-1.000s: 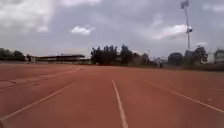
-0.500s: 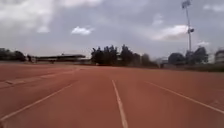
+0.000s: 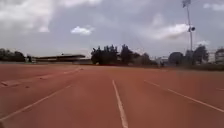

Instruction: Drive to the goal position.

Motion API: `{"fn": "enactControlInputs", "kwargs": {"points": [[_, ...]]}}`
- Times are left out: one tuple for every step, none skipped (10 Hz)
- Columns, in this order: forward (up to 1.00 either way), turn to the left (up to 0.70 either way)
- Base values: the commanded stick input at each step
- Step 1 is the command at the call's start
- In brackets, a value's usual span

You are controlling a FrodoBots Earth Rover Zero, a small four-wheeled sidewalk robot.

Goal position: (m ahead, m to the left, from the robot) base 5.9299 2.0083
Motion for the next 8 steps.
{"fn": "enactControlInputs", "kwargs": {"points": [[0.45, 0.0], [0.45, 0.0], [0.45, 0.0], [0.45, 0.0], [0.45, 0.0], [0.45, 0.0], [0.45, 0.0], [0.45, 0.0]]}}
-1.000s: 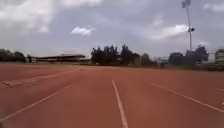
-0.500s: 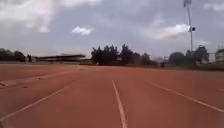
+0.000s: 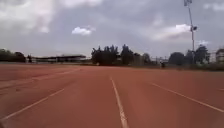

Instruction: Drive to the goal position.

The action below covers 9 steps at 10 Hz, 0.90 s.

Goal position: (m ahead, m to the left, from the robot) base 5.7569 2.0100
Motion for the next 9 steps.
{"fn": "enactControlInputs", "kwargs": {"points": [[0.45, 0.0], [0.45, 0.0], [0.45, 0.0], [0.45, 0.0], [0.45, 0.0], [0.45, 0.0], [0.45, 0.0], [0.45, 0.0], [0.45, 0.0]]}}
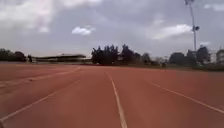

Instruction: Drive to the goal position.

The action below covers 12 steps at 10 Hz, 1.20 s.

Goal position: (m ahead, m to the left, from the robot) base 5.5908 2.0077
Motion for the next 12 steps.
{"fn": "enactControlInputs", "kwargs": {"points": [[0.45, 0.0], [0.45, 0.0], [0.45, 0.0], [0.45, 0.0], [0.45, 0.0], [0.45, 0.0], [0.45, 0.0], [0.45, 0.11], [0.45, 0.26], [0.45, 0.27], [0.45, 0.27], [0.45, 0.27]]}}
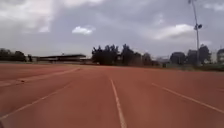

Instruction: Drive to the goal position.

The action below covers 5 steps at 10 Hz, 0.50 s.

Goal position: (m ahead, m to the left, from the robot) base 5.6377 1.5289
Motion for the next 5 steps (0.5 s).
{"fn": "enactControlInputs", "kwargs": {"points": [[0.45, 0.27], [0.45, 0.27], [0.45, 0.27], [0.45, 0.27], [0.45, 0.27]]}}
